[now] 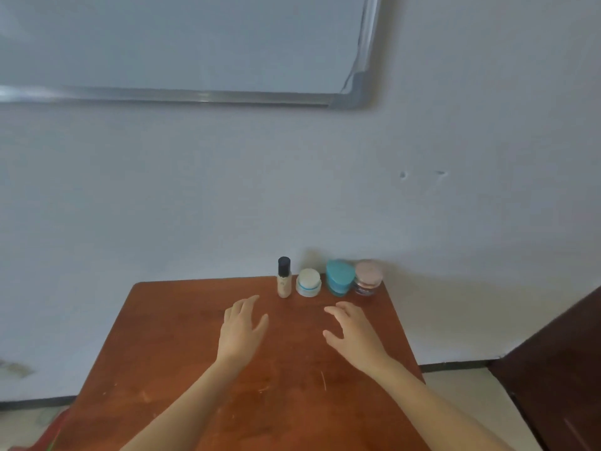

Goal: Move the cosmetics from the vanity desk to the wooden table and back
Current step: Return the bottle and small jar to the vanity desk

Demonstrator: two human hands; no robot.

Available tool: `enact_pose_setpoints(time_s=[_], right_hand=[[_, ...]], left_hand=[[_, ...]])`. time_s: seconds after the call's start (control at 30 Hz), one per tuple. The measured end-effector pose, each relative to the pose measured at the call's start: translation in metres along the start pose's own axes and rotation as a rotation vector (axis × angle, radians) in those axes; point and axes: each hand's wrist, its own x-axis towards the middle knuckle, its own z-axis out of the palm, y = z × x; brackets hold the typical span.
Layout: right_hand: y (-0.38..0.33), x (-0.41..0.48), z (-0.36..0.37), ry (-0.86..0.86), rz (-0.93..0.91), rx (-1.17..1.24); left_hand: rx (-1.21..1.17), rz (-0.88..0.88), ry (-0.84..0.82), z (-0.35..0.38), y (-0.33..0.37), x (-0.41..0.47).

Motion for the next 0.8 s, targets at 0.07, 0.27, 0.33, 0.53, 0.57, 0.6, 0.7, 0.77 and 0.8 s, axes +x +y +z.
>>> enact_pose_setpoints(time_s=[0.07,0.27,0.33,0.53,0.57,0.6,0.7,0.77,0.8], right_hand=[[0.010,0.022,0.003,-0.032,-0.018,0.028],[0.021,0.062,0.029,-0.071,-0.110,0.101],[0.022,0.071,0.039,-0.046,-0.132,0.112],[0.022,0.098,0.054,0.119,-0.078,0.031],[0.020,0.101,0.055,0.133,-0.059,0.037],[0.018,0.103,0.058,0.157,-0.043,0.039],[0.019,0.113,0.065,0.182,-0.027,0.107],[0.018,0.119,0.068,0.156,-0.013,0.179],[0.019,0.121,0.070,0.126,0.006,0.221]], left_hand=[[-0.005,-0.047,0.000,0.009,0.004,0.013],[-0.018,-0.177,-0.078,0.042,0.000,0.028],[-0.015,-0.191,-0.097,0.047,0.001,0.035],[-0.104,-0.185,-0.073,0.050,0.015,0.081],[-0.117,-0.176,-0.080,0.051,0.017,0.087],[-0.129,-0.168,-0.089,0.052,0.019,0.092],[-0.169,-0.153,-0.128,0.056,0.020,0.097],[-0.201,-0.156,-0.130,0.057,0.019,0.098],[-0.213,-0.158,-0.122,0.058,0.019,0.100]])
